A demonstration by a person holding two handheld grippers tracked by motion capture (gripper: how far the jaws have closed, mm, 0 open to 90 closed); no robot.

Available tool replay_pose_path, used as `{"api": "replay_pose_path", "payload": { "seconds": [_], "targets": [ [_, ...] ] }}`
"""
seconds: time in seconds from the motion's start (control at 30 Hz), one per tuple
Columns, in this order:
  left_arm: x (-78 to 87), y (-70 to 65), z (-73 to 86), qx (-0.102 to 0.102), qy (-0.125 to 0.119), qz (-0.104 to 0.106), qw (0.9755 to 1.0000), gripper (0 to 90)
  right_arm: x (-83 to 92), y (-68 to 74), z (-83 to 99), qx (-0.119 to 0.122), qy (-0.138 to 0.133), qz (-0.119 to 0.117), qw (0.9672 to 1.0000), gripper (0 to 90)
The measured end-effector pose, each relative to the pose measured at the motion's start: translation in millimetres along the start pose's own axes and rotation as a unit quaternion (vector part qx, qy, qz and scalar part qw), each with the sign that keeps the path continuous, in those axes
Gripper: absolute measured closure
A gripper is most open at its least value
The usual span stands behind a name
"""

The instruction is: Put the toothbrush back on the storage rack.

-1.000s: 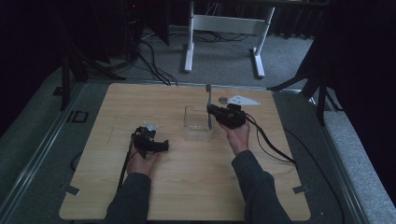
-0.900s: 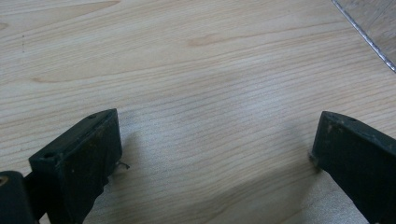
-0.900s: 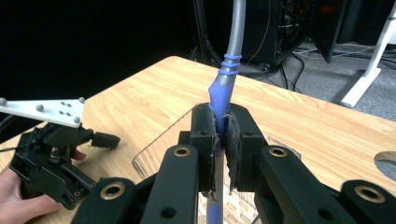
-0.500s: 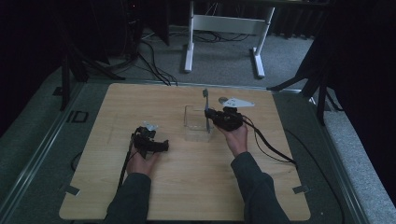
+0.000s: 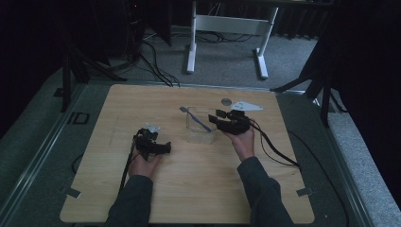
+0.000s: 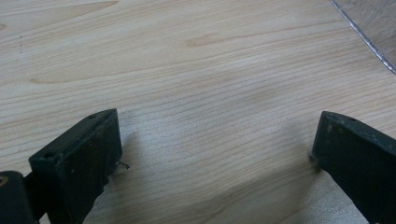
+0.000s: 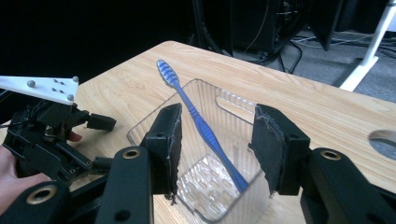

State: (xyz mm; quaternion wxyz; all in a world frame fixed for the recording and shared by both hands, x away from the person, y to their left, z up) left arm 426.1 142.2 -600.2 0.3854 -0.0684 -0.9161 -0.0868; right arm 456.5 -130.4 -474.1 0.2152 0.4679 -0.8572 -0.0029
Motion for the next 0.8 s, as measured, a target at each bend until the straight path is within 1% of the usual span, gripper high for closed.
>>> {"api": "replay_pose_path", "payload": {
  "seconds": [0.17,0.33,0.47,0.5,0.6,0.67,0.8],
  "targets": [
    [0.0,0.0,0.0,0.000,0.000,0.000,1.0000,1.6,11.3,-4.5,1.4,0.004,0.004,0.019,0.9998,49.7],
    [-0.1,-0.1,0.0,0.000,-0.001,0.000,1.0000,1.7,20.1,-6.1,4.4,0.005,0.019,0.032,0.9993,47.9],
    [-0.1,-0.1,0.0,0.000,0.000,0.000,1.0000,1.7,26.4,-6.6,6.5,-0.003,0.022,0.034,0.9992,47.2],
    [0.0,-0.1,0.0,0.001,0.000,0.000,1.0000,1.6,31.0,-6.1,9.4,-0.008,0.027,0.037,0.9989,46.7],
    [-0.1,0.0,0.0,0.000,-0.001,0.000,1.0000,1.6,36.1,-5.4,15.5,-0.006,0.040,0.041,0.9983,46.2],
    [-0.1,0.0,0.0,0.000,0.000,0.000,1.0000,1.6,39.2,-4.4,20.2,-0.007,0.048,0.038,0.9981,46.2],
    [-0.1,-0.1,0.0,0.001,0.000,0.000,1.0000,1.7,47.3,-1.1,32.0,-0.011,0.057,0.032,0.9978,45.8]
  ]
}}
Point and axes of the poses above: each handheld gripper's, and its own axes: x roughly backward along the jaws, z roughly out of its underside, y roughly to its left, the point moved 5 cm from there along -x, roughly forward along the jaws, and after that the axes turned 9 degrees about -z, right-handed, at the moved point
